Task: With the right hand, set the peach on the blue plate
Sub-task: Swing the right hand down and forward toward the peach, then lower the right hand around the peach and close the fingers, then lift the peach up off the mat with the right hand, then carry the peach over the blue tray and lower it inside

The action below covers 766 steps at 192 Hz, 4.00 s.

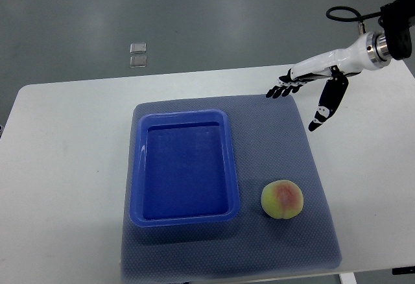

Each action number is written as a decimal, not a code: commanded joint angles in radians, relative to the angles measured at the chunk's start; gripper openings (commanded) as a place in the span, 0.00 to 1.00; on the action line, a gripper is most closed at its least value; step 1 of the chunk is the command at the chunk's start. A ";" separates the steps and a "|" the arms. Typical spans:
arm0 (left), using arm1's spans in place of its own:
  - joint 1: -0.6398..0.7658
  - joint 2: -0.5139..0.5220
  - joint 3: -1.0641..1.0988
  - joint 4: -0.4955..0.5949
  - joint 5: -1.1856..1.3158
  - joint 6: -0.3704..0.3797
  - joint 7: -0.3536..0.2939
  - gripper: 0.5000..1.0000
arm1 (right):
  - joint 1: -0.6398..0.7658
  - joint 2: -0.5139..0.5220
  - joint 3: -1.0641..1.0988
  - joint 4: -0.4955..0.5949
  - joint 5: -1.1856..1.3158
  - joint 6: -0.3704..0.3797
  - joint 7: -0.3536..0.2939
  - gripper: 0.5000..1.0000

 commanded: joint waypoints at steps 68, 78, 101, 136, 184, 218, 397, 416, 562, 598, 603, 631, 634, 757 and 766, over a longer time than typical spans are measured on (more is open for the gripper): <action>-0.006 0.000 0.000 -0.026 0.000 0.000 0.000 1.00 | -0.064 -0.008 -0.087 0.118 0.028 -0.011 -0.006 0.86; -0.006 0.000 0.000 -0.026 0.000 0.000 0.000 1.00 | -0.110 0.010 -0.087 0.114 0.014 -0.062 -0.006 0.86; -0.007 0.000 0.000 -0.026 0.000 0.000 0.000 1.00 | -0.168 0.010 -0.085 0.111 -0.007 -0.091 -0.004 0.86; -0.007 0.000 0.000 -0.026 0.000 0.000 0.000 1.00 | -0.259 0.030 -0.082 0.104 -0.050 -0.200 0.004 0.86; -0.007 0.000 0.000 -0.020 0.000 0.001 0.000 1.00 | -0.297 0.035 -0.076 0.104 -0.046 -0.217 0.004 0.86; -0.007 0.000 0.000 -0.019 0.000 0.001 0.000 1.00 | -0.360 0.045 -0.043 0.104 -0.047 -0.220 0.017 0.86; -0.007 0.000 0.002 -0.017 -0.001 0.003 0.001 1.00 | -0.582 0.068 0.056 0.066 -0.165 -0.382 0.097 0.00; -0.006 0.000 0.002 -0.016 -0.001 0.003 0.001 1.00 | -0.552 0.047 0.094 0.066 -0.167 -0.370 0.094 0.00; -0.007 0.000 0.002 -0.025 0.000 0.003 0.001 1.00 | 0.073 -0.148 0.160 0.046 -0.087 0.000 0.042 0.00; -0.007 0.000 0.002 -0.017 0.000 0.003 0.001 1.00 | 0.013 0.105 0.157 -0.060 -0.084 -0.088 0.024 0.00; -0.007 0.000 0.002 -0.017 -0.001 0.003 0.001 1.00 | 0.005 0.139 0.157 -0.078 -0.086 -0.096 0.022 0.00; -0.006 0.000 0.002 -0.017 -0.001 0.003 0.001 1.00 | -0.041 0.324 0.158 -0.187 -0.092 -0.119 0.022 0.00; -0.007 0.000 0.002 -0.017 0.000 0.003 0.001 1.00 | -0.064 0.413 0.160 -0.254 -0.092 -0.131 0.022 0.00; -0.006 0.000 -0.002 -0.012 -0.001 0.003 0.001 1.00 | -0.325 0.841 0.152 -0.679 -0.142 -0.217 0.025 0.04; -0.006 0.000 -0.002 -0.012 -0.001 0.003 0.001 1.00 | -0.329 0.841 0.152 -0.682 -0.153 -0.220 0.025 0.04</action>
